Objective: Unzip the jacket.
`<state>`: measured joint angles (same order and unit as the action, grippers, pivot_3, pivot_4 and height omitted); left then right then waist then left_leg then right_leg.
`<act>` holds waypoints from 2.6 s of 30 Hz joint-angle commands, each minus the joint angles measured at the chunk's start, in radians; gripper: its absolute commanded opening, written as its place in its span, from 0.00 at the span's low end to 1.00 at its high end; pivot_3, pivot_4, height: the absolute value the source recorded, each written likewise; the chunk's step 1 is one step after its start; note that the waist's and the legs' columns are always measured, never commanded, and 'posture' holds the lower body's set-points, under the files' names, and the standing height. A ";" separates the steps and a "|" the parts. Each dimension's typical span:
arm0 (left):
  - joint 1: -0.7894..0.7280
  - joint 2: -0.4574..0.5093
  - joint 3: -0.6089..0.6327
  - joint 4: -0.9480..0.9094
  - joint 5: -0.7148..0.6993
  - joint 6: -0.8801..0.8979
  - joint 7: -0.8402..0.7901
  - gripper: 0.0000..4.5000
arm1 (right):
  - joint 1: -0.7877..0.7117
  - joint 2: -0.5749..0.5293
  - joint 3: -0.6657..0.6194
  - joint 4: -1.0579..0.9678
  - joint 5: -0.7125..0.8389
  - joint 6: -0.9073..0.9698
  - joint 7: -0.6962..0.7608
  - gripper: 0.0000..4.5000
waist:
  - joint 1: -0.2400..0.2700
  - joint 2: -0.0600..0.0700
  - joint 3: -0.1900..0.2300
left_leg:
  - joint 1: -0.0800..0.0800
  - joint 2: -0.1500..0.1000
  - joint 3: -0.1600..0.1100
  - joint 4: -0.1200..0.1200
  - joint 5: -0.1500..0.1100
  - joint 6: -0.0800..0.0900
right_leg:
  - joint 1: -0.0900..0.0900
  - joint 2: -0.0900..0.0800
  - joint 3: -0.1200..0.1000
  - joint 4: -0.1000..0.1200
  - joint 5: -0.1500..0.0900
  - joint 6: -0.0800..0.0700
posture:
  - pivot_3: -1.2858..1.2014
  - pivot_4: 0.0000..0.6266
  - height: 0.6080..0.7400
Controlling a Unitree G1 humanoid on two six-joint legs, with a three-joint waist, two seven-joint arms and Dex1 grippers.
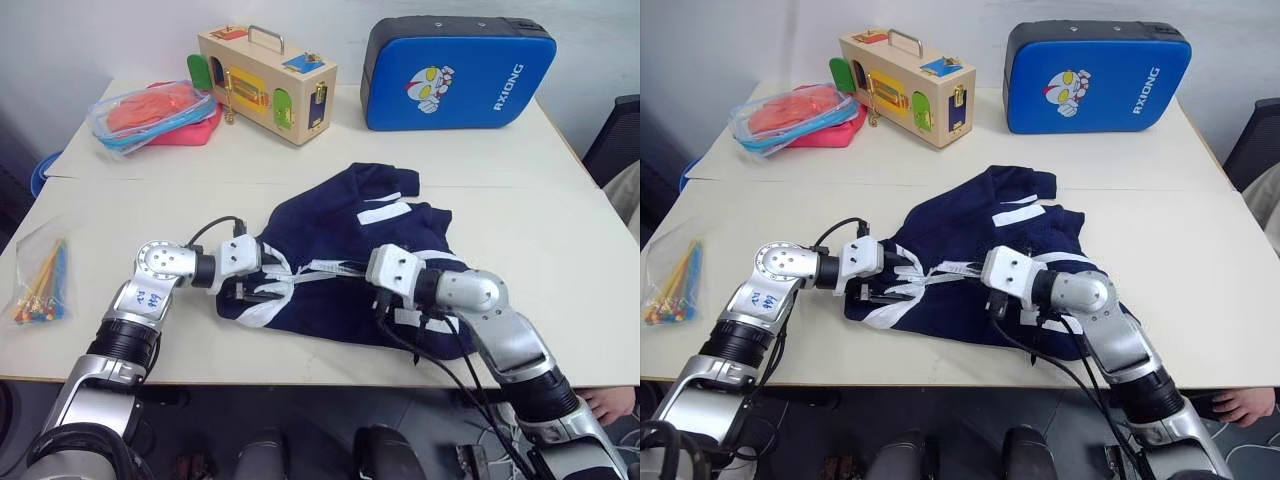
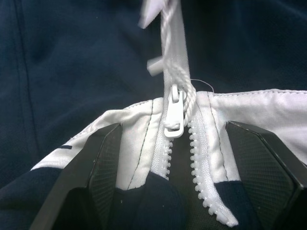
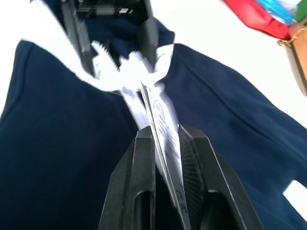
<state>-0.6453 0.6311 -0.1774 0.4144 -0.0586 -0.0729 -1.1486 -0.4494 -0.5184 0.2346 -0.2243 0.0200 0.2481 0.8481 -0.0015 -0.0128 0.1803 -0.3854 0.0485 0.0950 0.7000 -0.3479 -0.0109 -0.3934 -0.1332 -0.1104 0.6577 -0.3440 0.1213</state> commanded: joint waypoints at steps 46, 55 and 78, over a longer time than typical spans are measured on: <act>-0.008 -0.018 -0.017 0.081 0.041 -0.023 0.019 0.81 | -0.025 -0.456 -0.214 0.433 -0.222 -0.678 -0.107 0.00 | 0.004 0.000 0.000 | 0.000 0.000 0.000 0.000 0.000 0.000 | 0.001 -0.001 0.000 -0.001 0.000 0.000 | 0.52 0.24 1.00; -0.003 -0.016 -0.016 0.096 0.042 -0.041 0.017 0.81 | -0.066 -0.571 -0.262 0.686 -0.250 -0.737 -0.169 0.00 | 0.001 0.003 -0.002 | 0.001 0.000 0.001 0.000 0.000 0.001 | 0.001 -0.001 0.000 -0.001 0.000 0.000 | 0.52 0.24 1.00; -0.005 -0.019 -0.015 0.088 0.036 -0.040 0.018 0.81 | -0.314 -0.684 -0.137 1.341 -0.476 -0.792 -0.458 0.00 | -0.003 0.006 -0.003 | 0.002 0.000 0.002 -0.001 0.001 0.001 | 0.001 -0.002 0.001 -0.001 0.000 0.000 | 0.52 0.24 1.00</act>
<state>-0.6628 0.6094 -0.1749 0.4828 -0.0575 -0.1213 -1.1376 -0.7349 -1.1577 0.1107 1.0977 -0.4527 -0.5674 0.4245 -0.0045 -0.0069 0.1772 -0.3839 0.0483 0.0976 0.6991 -0.3468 -0.0100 -0.3921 -0.1349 -0.1095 0.6569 -0.3440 0.1213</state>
